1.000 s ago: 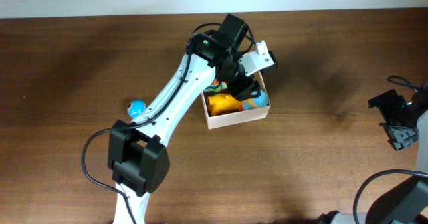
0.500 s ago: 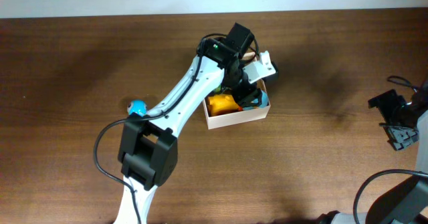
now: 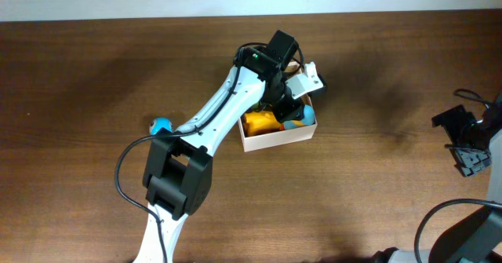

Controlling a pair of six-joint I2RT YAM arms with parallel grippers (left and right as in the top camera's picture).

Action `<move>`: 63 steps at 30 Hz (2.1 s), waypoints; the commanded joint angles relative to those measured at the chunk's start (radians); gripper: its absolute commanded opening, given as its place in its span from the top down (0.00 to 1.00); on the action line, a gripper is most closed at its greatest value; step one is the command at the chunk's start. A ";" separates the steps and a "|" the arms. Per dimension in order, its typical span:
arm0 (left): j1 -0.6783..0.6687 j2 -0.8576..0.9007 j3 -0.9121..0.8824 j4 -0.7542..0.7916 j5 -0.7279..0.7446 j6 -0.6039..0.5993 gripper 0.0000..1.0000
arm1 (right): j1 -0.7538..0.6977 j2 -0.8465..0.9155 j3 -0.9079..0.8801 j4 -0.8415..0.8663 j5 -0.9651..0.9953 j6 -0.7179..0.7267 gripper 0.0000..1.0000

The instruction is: Pack container

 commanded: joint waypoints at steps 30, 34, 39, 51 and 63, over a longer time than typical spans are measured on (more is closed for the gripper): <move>-0.016 0.016 0.104 0.024 -0.406 0.000 0.91 | 0.001 0.002 -0.003 0.001 -0.001 -0.002 0.01; -0.053 0.016 0.104 0.020 -0.406 0.001 0.91 | 0.001 0.002 -0.003 0.001 -0.001 -0.003 0.01; -0.099 0.016 0.104 0.021 -0.407 0.001 0.91 | 0.001 0.002 -0.003 0.001 -0.001 -0.002 0.01; -0.111 0.016 0.104 0.021 -0.437 0.000 0.91 | 0.001 0.002 -0.003 0.001 -0.001 -0.002 0.01; -0.092 0.016 0.172 0.055 -0.516 0.000 0.94 | 0.001 0.002 -0.003 0.001 -0.001 -0.003 0.01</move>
